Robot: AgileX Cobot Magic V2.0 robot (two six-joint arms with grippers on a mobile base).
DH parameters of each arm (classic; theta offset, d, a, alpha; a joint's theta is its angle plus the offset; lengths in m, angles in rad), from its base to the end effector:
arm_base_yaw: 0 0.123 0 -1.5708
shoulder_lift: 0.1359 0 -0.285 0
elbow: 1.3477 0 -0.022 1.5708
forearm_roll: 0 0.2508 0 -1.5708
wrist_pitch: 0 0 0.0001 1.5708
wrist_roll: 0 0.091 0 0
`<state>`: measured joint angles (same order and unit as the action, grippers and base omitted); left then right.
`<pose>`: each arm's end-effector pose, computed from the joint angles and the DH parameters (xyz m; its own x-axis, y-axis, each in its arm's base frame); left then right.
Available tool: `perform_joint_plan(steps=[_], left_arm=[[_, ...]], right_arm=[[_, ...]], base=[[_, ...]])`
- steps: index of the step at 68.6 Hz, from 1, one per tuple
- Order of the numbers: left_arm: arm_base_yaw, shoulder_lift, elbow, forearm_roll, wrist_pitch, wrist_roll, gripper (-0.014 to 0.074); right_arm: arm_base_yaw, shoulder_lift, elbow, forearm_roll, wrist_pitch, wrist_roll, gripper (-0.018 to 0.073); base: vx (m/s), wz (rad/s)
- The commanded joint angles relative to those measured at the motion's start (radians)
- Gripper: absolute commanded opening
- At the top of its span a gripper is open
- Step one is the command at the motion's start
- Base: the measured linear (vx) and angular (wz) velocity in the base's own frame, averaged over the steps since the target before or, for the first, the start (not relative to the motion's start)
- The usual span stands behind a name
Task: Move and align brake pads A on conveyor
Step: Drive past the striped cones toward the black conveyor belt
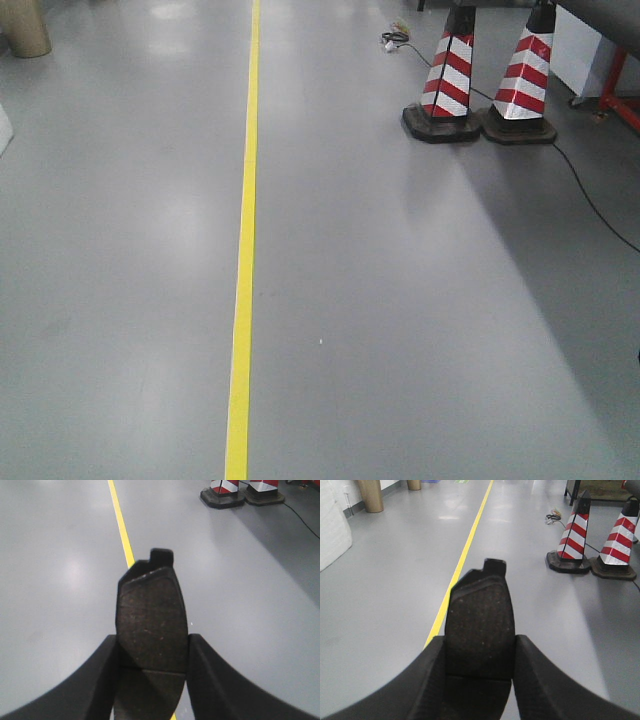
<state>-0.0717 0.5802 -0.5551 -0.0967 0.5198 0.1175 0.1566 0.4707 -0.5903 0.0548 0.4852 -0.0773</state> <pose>0.1149 -0.0126 0.3075 -0.4349 0.0648 -0.8982 0.1292 0.9916 0.0090 0.0927 0.0170 0.3335 -0.2656 -0.0711 -0.9615 -0.1879 0.9820 -0.0207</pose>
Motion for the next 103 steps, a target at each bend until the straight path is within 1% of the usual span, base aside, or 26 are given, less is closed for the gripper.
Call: perform_joint_plan(steps=[1,52,103], left_arm=[[-0.007,0.004,-0.034,-0.011,-0.093,-0.004,-0.0006],[-0.007,0.004,-0.034,-0.011,-0.093,-0.004,-0.0006],[-0.007,0.004,-0.034,-0.011,-0.092,-0.004,-0.0006]], right_arm=[[-0.005,0.005,-0.031,-0.004,-0.097,-0.004,-0.0007],[-0.005,0.005,-0.031,-0.004,-0.097,-0.004,-0.0007],[-0.005,0.005,-0.031,-0.004,-0.099,-0.004,-0.0007]], base=[[0.79,-0.03],[0.8,0.07],[0.77,-0.03]])
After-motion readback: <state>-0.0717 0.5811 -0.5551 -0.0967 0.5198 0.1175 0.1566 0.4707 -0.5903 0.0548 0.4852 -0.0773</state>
